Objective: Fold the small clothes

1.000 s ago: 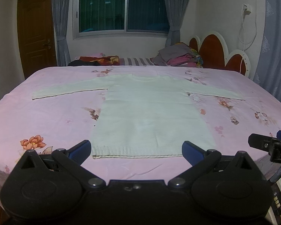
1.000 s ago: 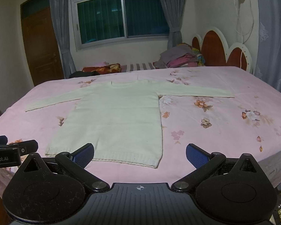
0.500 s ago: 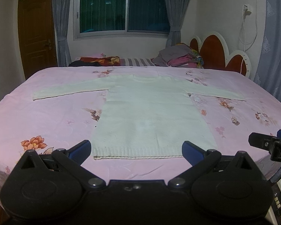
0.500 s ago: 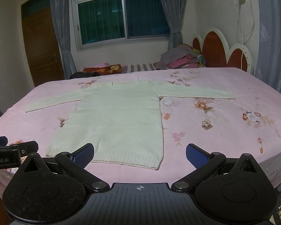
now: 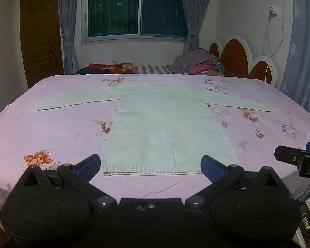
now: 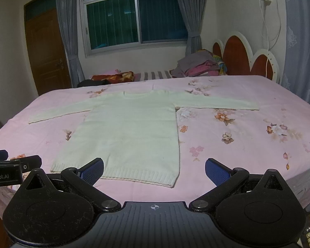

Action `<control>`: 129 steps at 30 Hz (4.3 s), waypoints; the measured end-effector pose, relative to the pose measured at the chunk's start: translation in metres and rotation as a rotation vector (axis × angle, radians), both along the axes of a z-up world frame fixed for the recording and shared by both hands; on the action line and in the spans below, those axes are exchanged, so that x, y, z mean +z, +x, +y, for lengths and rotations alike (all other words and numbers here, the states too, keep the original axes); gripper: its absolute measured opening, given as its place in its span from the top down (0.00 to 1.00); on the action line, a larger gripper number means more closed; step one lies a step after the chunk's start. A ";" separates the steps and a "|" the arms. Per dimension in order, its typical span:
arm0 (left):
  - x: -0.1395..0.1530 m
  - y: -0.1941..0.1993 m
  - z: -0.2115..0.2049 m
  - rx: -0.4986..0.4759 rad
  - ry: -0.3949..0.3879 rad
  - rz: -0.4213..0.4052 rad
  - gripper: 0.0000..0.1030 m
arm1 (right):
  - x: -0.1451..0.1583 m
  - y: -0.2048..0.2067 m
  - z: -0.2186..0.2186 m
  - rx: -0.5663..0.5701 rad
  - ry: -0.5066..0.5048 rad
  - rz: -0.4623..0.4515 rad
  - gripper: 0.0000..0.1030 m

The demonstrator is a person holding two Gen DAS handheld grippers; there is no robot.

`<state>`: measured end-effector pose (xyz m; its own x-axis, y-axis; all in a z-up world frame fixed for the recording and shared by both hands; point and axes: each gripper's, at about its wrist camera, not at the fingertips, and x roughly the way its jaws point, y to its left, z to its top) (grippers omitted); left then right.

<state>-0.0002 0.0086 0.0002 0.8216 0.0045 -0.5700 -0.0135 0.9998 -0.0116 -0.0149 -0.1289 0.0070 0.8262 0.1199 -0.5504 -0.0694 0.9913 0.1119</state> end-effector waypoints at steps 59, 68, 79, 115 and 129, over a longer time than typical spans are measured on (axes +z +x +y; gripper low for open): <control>-0.008 0.017 0.004 -0.032 0.031 0.000 0.00 | 0.002 0.018 0.001 -0.020 0.017 -0.005 0.00; -0.009 0.076 0.010 -0.084 0.035 -0.011 0.00 | 0.000 0.073 -0.004 -0.094 0.038 -0.012 0.00; -0.003 0.165 0.028 -0.188 0.027 0.007 0.00 | 0.008 0.153 -0.008 -0.196 0.046 -0.042 0.00; -0.056 0.398 -0.047 0.011 -0.119 0.234 0.00 | -0.113 0.402 -0.350 -0.625 0.338 0.113 0.38; -0.055 0.423 -0.058 0.088 -0.090 0.242 0.01 | -0.157 0.416 -0.415 -0.676 0.551 0.135 0.67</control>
<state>0.4224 -0.0496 -0.0545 0.6602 0.0102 -0.7510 -0.1132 0.9898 -0.0861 0.4013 -0.5435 -0.1499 0.7483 -0.0940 -0.6567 0.5609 0.6181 0.5508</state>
